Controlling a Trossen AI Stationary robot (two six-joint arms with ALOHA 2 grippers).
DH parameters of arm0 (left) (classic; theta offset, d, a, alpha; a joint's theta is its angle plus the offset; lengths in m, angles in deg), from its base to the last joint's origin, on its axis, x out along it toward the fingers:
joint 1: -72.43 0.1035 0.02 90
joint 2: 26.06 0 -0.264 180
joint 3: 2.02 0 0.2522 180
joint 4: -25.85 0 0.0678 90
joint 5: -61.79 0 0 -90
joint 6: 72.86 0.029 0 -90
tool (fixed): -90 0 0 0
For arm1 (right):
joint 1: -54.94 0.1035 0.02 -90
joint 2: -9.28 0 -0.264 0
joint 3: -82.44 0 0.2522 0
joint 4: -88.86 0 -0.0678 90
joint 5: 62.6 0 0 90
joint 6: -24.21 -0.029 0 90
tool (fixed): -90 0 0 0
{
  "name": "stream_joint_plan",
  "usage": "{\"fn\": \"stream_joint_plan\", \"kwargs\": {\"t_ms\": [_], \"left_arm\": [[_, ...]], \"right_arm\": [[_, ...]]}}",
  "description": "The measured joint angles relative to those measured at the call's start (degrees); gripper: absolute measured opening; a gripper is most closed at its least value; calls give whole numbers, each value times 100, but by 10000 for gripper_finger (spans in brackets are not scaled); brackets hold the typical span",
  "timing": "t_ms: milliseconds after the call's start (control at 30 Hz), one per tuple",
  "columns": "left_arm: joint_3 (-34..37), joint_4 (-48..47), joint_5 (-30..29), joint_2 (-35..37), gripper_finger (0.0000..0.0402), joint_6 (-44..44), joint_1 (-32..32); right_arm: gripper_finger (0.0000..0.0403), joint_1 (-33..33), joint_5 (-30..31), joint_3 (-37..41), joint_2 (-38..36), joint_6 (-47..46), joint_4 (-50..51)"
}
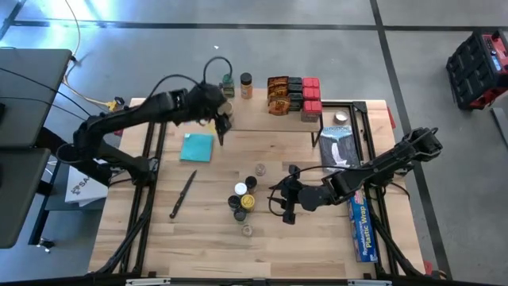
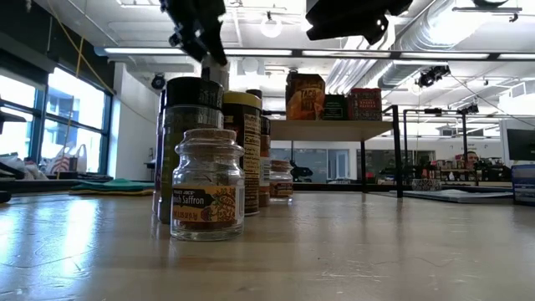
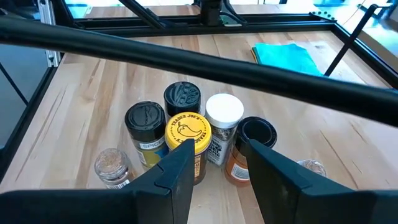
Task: Shelf spices
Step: Put the gold seasoning bottle on the shelf
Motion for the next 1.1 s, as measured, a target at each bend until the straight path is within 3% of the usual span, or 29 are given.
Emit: {"fn": "stream_joint_plan", "kwargs": {"t_ms": [100,300,1100], "left_arm": [[0,79,112,-25,267,191,400],[127,387,906,-40,274,189,975],[136,662,874,-347,282,608,1218]], "right_arm": [[140,0,0,0,0,4,-1],[140,0,3,0,0,-9,1],[140,0,4,0,0,0,28]]}}
